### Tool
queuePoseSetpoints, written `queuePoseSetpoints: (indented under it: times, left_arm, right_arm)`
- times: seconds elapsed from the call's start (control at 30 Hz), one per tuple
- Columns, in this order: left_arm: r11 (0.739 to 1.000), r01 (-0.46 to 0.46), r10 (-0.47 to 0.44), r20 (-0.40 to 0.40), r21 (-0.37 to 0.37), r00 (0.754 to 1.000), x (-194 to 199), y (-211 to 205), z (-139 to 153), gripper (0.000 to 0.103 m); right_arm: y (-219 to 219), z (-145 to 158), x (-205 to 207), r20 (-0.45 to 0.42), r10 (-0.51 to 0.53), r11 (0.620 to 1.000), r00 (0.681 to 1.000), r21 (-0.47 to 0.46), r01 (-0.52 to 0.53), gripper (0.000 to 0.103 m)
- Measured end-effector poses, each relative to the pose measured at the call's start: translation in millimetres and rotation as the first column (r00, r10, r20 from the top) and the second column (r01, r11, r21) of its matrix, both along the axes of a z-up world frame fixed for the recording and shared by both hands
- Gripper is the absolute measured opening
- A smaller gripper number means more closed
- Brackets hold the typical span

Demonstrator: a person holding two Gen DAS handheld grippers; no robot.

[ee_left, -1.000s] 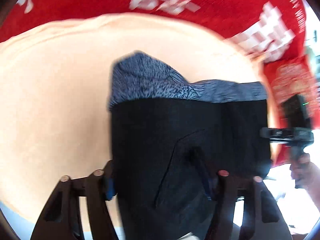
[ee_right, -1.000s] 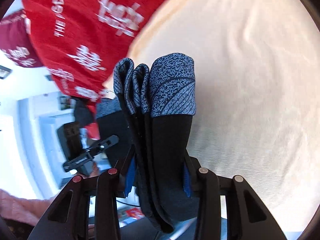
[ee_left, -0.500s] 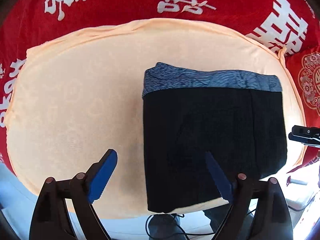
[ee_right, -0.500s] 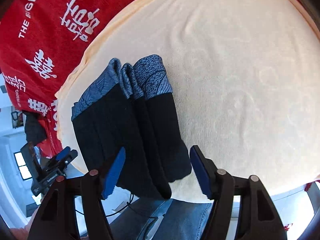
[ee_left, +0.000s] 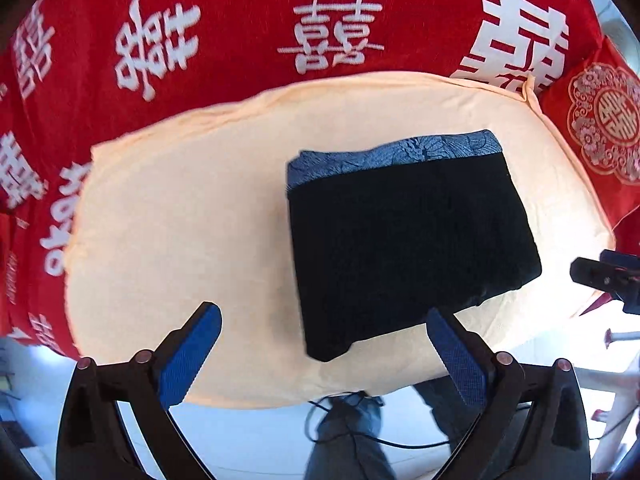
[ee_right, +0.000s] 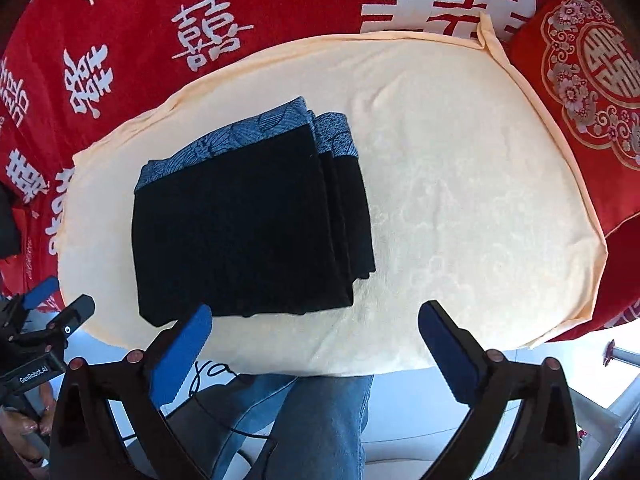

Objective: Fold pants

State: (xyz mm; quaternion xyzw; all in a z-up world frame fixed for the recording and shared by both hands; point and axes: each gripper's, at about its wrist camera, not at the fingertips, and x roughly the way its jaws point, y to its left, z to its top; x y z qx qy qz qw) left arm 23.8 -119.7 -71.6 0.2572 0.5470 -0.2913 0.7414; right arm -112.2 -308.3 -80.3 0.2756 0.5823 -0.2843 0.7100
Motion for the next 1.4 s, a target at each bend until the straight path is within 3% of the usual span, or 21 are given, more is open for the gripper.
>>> queuePoseSetpoints:
  times: [0.1,0.27,0.53,0.87,1.2,1.4]
  left_arm:
    - [0.998,0.012,-0.016,0.065,0.065,0.998,-3.9,4.6,13.9,0.103]
    - [1.000,0.003,-0.003,-0.007,-0.010,1.000,-0.9,21.7,39.6,0.103]
    - [1.000,-0.010,0.010,-0.033,0.011,0.999,-6.3,33.1,58.4,0.103]
    - [0.994,-0.111,0.111,-0.015,-0.010,0.994,-15.5,26.1,79.5,0.103]
    - [0.993,-0.116,0.115,0.020,0.015,0.993,-38.7,0.7,95.8,0.103]
    - [0.991,-0.133,0.133,0.000,0.018,0.991,-45.6,-1.3,99.5,0.103]
  right_arm:
    - [20.2,15.6,-1.1,-0.005,-0.016,1.000,1.000,0.002,0.016,0.103]
    - [46.7,43.8,-1.9,0.005,-0.034,0.999,0.999,-0.027,0.034,0.103]
    - [64.6,77.2,8.5,0.019,-0.013,0.997,1.000,-0.075,0.015,0.103]
    - [56.3,88.0,14.8,0.015,0.043,0.998,0.999,-0.050,-0.042,0.103]
    - [40.7,96.3,3.9,-0.004,0.088,0.996,0.996,-0.028,-0.088,0.103]
    - [36.3,100.8,4.4,-0.011,0.109,0.993,0.994,-0.036,-0.109,0.103]
